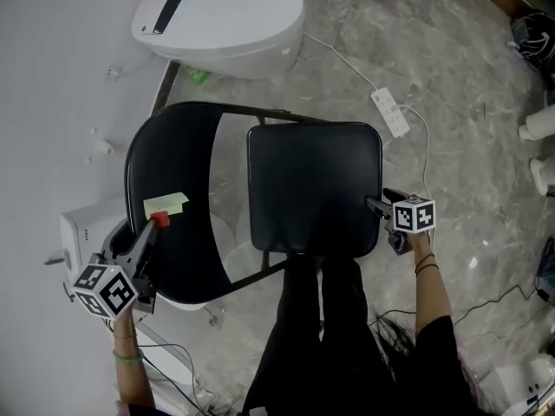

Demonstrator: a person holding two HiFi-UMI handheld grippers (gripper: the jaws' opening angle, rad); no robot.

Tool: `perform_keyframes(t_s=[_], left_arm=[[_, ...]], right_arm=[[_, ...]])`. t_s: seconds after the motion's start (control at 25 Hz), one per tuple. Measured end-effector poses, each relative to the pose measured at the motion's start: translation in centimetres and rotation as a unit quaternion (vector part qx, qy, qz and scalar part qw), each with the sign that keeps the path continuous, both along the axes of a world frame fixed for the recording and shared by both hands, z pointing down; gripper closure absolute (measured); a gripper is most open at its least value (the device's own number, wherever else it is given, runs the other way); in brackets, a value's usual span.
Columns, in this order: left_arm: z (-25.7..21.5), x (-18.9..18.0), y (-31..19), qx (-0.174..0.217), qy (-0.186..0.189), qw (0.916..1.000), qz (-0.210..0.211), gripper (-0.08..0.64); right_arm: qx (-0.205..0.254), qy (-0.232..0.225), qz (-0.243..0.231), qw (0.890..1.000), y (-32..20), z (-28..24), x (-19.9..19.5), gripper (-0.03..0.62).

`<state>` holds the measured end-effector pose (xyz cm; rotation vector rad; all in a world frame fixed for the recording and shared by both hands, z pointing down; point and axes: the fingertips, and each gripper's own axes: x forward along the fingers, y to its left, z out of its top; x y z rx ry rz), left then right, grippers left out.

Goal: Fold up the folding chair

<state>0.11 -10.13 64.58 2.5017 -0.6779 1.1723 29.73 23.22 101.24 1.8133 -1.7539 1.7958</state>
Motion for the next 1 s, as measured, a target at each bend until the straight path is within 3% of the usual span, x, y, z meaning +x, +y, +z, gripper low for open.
perform_keyframes(t_s=[0.24, 0.32, 0.48, 0.6, 0.68, 0.84, 1.0], left_arm=[[0.4, 0.0, 0.3, 0.008, -0.014, 0.9999, 0.001, 0.377], [0.5, -0.1, 0.2, 0.008, -0.017, 0.9998, 0.0, 0.377], [0.3, 0.2, 0.3, 0.0, -0.016, 0.9998, -0.006, 0.377], [0.0, 0.6, 0.4, -0.007, -0.019, 0.9998, -0.005, 0.377], [0.2, 0.7, 0.2, -0.011, -0.015, 0.9998, -0.002, 0.377], [0.2, 0.9, 0.4, -0.015, -0.021, 0.9997, -0.007, 0.377], [-1.0, 0.8, 0.8, -0.031, 0.006, 0.9993, -0.019, 0.38]], right_arm=[[0.034, -0.057, -0.023, 0.998, -0.3, 1.1, 0.1, 0.3], [0.041, -0.095, -0.017, 0.994, -0.2, 1.7, -0.4, 0.279], [0.08, -0.193, 0.014, 0.978, -1.3, 1.7, -1.0, 0.278], [0.108, -0.24, 0.058, 0.963, -2.3, 1.6, -1.4, 0.279], [0.116, -0.239, 0.08, 0.961, -2.6, 1.6, -1.2, 0.279], [0.097, -0.197, 0.106, 0.97, -2.7, 1.9, -1.0, 0.279], [0.082, -0.168, 0.104, 0.977, -3.1, 0.3, -0.5, 0.279]])
